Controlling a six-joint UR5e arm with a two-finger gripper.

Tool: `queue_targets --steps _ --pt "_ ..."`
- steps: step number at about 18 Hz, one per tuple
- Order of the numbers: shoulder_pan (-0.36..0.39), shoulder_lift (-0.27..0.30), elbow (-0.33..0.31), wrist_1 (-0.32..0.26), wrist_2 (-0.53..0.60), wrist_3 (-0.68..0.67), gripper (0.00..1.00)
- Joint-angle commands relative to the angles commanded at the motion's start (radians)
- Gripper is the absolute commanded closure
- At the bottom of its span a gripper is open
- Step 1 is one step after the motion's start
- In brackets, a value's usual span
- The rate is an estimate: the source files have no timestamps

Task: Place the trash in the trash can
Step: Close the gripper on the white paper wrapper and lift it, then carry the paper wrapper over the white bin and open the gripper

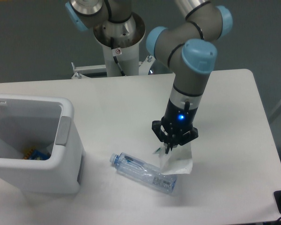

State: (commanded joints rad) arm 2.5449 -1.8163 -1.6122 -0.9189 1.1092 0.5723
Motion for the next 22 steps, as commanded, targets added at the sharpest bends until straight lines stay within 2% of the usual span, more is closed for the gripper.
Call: queue_targets --steps 7,11,15,17,22 --pt "-0.058 0.074 0.015 0.002 -0.072 -0.047 0.99" --pt "-0.092 0.092 0.047 0.009 -0.192 -0.075 0.99" --pt "-0.113 0.121 0.052 0.011 -0.293 -0.075 0.98" --pt "-0.176 0.138 0.049 0.012 -0.293 -0.078 0.97" --pt "-0.256 0.161 0.025 0.02 -0.285 -0.074 0.96"
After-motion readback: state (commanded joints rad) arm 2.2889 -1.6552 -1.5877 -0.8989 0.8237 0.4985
